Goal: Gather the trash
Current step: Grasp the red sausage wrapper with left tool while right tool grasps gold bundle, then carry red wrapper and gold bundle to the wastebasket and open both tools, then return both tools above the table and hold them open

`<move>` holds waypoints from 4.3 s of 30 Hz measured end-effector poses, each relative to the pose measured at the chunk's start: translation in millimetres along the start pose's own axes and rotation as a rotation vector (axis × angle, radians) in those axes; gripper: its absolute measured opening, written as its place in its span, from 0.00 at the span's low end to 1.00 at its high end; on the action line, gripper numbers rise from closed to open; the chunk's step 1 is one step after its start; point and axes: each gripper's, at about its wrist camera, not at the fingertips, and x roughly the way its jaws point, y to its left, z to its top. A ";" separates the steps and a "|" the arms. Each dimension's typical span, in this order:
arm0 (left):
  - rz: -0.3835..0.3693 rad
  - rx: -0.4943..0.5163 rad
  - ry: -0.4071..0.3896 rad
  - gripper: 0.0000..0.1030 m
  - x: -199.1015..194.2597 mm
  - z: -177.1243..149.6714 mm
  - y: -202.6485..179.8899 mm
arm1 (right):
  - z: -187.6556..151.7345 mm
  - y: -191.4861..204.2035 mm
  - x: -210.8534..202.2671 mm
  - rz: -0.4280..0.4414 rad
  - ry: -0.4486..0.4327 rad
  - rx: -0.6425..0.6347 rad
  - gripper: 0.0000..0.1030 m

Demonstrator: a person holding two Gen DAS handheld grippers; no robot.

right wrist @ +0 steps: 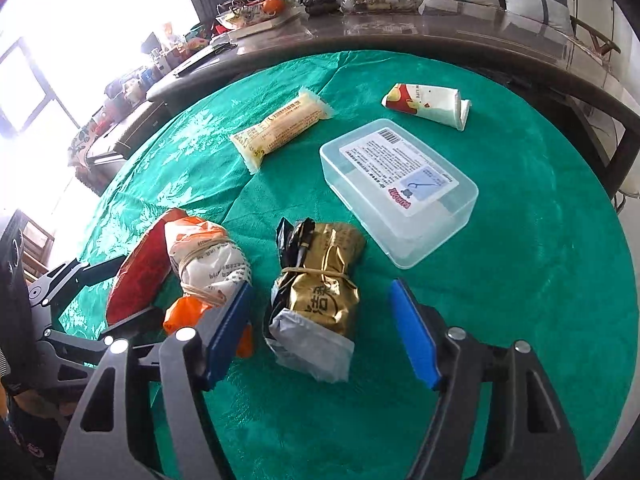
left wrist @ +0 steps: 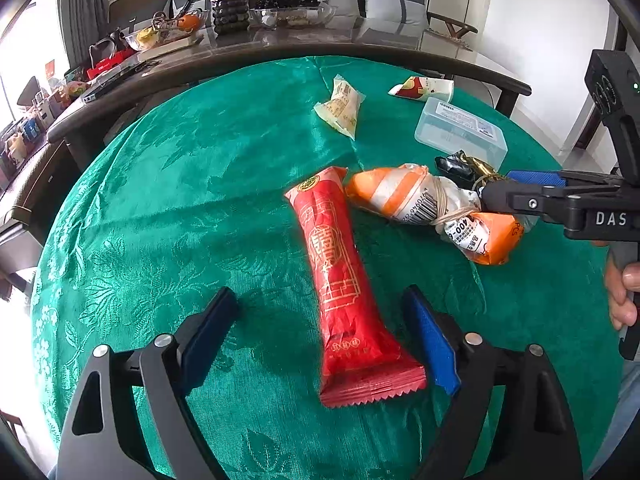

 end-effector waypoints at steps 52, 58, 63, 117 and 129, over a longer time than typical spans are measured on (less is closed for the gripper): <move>-0.179 0.223 -0.091 0.15 -79.9 12.0 -173.0 | -116.8 -86.1 -160.5 -0.123 -0.175 0.081 0.36; -0.282 0.310 -0.055 0.15 -72.8 10.6 -237.8 | -145.2 -139.7 -183.8 -0.204 -0.168 0.160 0.36; -0.377 0.396 0.000 0.15 -57.7 8.6 -306.2 | -178.1 -194.7 -200.5 -0.292 -0.142 0.243 0.36; -0.115 0.234 -0.045 0.94 -43.5 -29.3 -218.9 | -167.8 -160.3 -177.4 -0.346 -0.301 0.166 0.88; 0.112 -0.017 -0.002 0.94 -30.2 -28.3 -73.1 | -94.9 -46.0 -74.1 -0.195 -0.142 -0.018 0.88</move>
